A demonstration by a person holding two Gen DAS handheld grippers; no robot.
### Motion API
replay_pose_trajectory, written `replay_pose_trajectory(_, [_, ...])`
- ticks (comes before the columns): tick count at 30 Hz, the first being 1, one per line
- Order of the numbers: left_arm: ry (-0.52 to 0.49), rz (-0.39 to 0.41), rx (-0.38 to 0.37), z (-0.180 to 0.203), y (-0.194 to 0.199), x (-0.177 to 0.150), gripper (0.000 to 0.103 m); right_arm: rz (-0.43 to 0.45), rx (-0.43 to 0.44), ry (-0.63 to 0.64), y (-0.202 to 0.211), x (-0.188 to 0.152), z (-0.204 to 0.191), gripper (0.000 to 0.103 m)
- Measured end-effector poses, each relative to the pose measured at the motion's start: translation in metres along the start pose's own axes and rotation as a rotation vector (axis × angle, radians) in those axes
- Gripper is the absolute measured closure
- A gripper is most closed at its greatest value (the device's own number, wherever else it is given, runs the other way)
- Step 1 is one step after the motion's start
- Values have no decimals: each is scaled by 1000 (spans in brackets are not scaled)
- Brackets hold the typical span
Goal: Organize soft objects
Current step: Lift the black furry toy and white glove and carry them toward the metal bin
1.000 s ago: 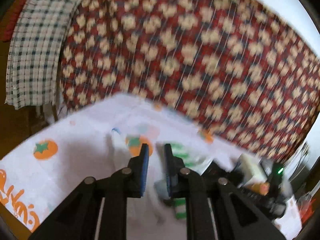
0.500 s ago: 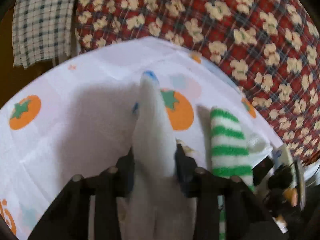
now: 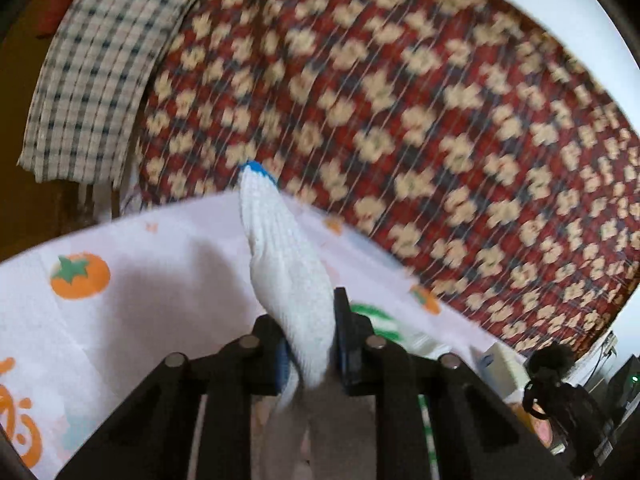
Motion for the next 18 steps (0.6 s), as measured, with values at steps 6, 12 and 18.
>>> replay_pose_trajectory(6, [6,59,-83,11,33,10,86,13,-8,12,3,4,2,78])
replay_pose_trajectory(12, [31,37,-207,14,52,3,86,8,15,88,7,0,-10,78])
replay_pose_trajectory(18, [92,-2,-323,18,59,-6,86,21,20,162,14,-5,-21,78])
Point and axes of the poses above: each gripper's, at about its wrist camera, not at the fingertips, and y roughly against the way its jaws point, z to its right, x to its top, the point moved 10 cm from there along -y, roughly the way its jaws point, and after that the axes turned 6 degrees about y, right-handed, at the moved point
